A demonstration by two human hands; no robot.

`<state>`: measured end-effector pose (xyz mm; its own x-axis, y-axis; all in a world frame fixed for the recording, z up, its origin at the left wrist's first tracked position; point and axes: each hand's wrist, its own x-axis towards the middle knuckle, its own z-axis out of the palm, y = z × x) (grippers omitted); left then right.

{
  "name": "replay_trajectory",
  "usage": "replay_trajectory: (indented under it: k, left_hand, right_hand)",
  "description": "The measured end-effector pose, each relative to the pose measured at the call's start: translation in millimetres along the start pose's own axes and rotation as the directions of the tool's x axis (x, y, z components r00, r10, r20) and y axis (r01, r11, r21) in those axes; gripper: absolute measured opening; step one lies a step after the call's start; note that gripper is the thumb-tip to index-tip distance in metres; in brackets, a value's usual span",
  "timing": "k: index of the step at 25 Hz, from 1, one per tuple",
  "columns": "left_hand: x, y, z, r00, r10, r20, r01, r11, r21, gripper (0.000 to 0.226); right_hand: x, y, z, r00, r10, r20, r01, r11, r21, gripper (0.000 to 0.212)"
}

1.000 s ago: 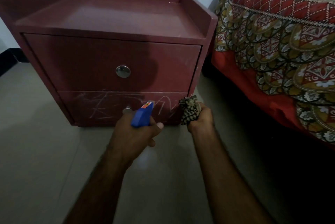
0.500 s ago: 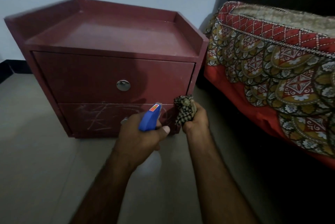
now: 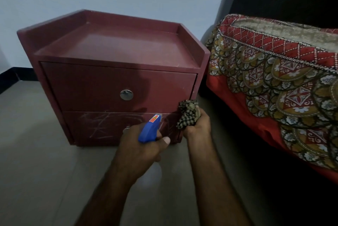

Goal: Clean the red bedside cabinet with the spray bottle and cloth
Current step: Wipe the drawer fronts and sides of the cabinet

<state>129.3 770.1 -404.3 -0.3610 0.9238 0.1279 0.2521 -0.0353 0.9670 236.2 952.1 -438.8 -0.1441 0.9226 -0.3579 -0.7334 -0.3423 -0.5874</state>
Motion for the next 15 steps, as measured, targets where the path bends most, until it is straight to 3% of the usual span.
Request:
replay_trajectory:
  k: [5,7,11,15]
  left_hand:
    - [2.2,5.2,-2.3,1.000,0.023,-0.003,-0.023,0.999,0.030,0.023]
    - [0.8,8.4,-1.6,1.000,0.021,0.011,-0.021,1.000,0.017,0.023]
    - [3.6,11.9,0.1,1.000,0.002,0.015,-0.002,0.999,0.049,0.024]
    - [1.6,10.8,3.1,1.000,-0.021,0.021,0.020,0.999,0.048,0.022]
  right_hand:
    - [-5.4,-16.7,7.8,0.992,-0.125,0.017,0.121,0.980,0.155,0.037]
    - [-10.5,-13.6,-5.0,0.982,-0.180,-0.059,0.187,0.972,0.144,0.023]
    - [-8.2,-0.1,-21.1,0.924,-0.309,-0.226,0.314,0.949,-0.012,0.058]
    - [0.6,-9.4,-8.3,0.858,-0.491,-0.153,0.487,0.871,-0.062,0.061]
